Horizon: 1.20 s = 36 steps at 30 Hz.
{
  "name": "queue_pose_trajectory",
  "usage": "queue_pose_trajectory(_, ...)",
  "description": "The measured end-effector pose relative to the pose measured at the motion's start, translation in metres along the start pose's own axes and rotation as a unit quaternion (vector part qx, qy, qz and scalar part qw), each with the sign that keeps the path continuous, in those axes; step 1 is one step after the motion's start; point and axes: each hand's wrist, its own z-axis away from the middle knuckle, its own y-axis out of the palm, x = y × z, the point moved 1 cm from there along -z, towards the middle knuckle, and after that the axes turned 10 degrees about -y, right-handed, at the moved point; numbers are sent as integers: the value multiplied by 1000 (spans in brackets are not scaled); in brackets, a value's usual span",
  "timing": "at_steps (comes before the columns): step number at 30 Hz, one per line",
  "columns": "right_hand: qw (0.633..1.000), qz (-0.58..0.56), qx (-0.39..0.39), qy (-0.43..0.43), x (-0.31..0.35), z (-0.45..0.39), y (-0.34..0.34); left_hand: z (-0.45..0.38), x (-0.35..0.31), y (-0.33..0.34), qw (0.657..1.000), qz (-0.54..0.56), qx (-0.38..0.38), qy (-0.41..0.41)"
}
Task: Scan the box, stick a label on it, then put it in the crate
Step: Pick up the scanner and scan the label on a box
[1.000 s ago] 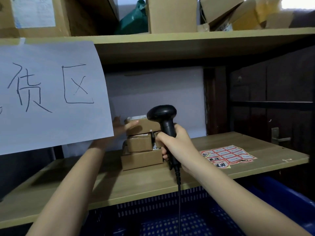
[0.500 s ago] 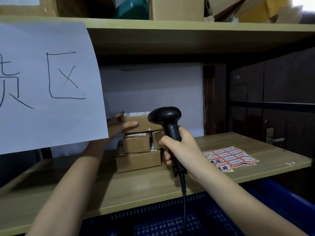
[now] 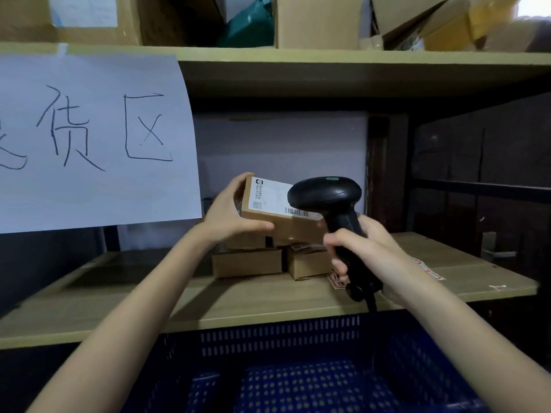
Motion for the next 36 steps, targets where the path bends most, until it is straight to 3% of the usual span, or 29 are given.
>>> queue_pose_trajectory(4,1000,11,14,-17,7,14,-21,28,-9,5,998,-10,61,6)
queue_pose_trajectory(10,998,57,26,-11,5,34,-53,67,-21,6,995,-29,85,36)
queue_pose_trajectory(17,957,280,73,-38,-3,56,-63,91,-37,-17,992,-59,100,48)
queue_pose_trajectory(36,937,319,135,-34,1,64,-50,102,-39,-42,991,-61,118,18)
